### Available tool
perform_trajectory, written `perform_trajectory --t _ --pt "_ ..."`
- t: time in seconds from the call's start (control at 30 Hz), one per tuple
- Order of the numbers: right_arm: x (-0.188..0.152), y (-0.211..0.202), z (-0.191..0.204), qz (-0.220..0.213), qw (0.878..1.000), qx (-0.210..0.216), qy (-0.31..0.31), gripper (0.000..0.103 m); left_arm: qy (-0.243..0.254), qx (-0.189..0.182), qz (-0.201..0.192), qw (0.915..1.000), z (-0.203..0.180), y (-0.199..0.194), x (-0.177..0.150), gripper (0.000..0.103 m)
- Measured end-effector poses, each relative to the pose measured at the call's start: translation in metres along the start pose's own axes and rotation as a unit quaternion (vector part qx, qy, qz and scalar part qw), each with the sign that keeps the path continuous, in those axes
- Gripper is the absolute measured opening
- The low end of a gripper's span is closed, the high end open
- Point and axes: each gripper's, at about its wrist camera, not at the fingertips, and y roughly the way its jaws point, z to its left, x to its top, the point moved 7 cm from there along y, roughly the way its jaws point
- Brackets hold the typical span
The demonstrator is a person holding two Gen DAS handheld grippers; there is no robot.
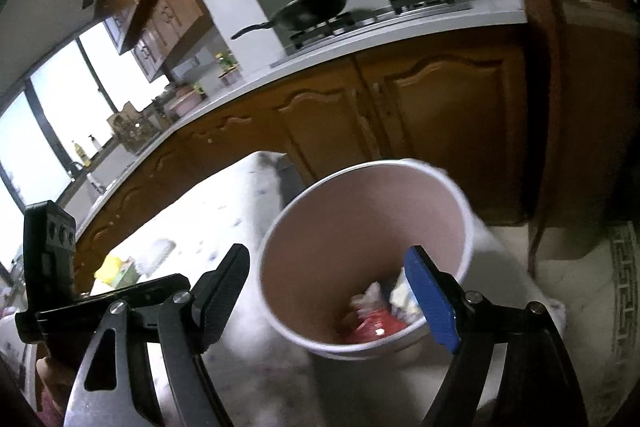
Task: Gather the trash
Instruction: 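Move both tools back over the table toward the green milk carton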
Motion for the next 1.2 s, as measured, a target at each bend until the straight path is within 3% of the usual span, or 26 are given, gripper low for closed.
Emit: perform_trajectory --t 0.57,0.93,0.97,1.13,1.2 --pt "-0.041 0.037 0.105 0.052 0.994 0.076 -0.053 0.081 -0.089 0.071 -0.060 0.9917 0.116 -0.102 -0.040 0.045" --pt "-0.061 0.058 0.166 0.076 0.987 0.109 -0.093 0.081 -0.128 0.107 -0.083 0.9825 0.176 -0.139 -0.054 0.049" --pt "-0.061 0.061 0.172 0.079 0.986 0.113 -0.096 0.081 -0.130 0.109 -0.084 0.9820 0.180 -0.141 -0.054 0.050" --pt "-0.063 0.077 0.197 0.091 0.981 0.126 -0.115 0.081 -0.139 0.133 -0.089 0.9773 0.206 -0.154 -0.054 0.077" --pt "-0.064 0.087 0.212 0.097 0.978 0.133 -0.129 0.081 -0.142 0.143 -0.088 0.9756 0.215 -0.157 -0.051 0.079"
